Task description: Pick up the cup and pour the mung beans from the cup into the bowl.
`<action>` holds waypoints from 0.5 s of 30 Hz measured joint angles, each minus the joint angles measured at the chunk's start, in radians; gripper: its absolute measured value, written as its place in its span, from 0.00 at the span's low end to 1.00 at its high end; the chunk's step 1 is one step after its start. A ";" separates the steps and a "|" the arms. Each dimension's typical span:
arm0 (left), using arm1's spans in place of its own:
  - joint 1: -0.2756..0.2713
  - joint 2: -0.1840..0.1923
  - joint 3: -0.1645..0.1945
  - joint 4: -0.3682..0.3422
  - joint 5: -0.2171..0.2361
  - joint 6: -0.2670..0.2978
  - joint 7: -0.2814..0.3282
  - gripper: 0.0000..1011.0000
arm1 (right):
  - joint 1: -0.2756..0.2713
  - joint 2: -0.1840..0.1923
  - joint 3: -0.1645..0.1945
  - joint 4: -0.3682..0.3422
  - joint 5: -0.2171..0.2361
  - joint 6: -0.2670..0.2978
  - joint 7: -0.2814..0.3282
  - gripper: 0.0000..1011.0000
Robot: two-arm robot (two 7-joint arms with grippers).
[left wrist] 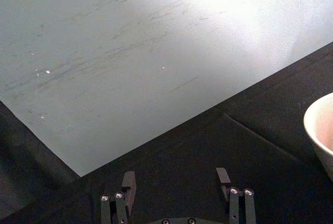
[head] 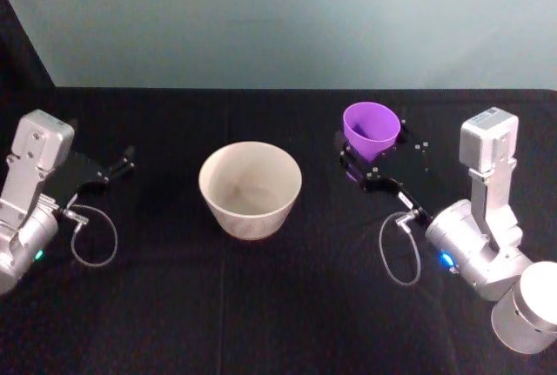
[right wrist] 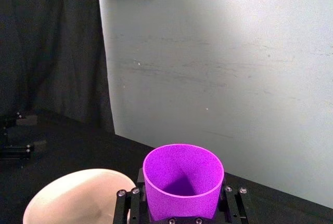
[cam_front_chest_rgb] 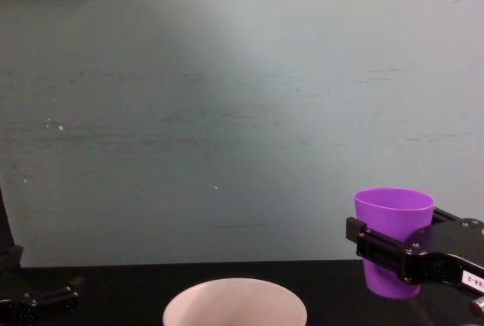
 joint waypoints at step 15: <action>0.000 0.000 0.000 0.000 0.000 0.000 0.000 0.99 | 0.000 0.000 0.000 0.000 0.000 0.000 0.000 0.73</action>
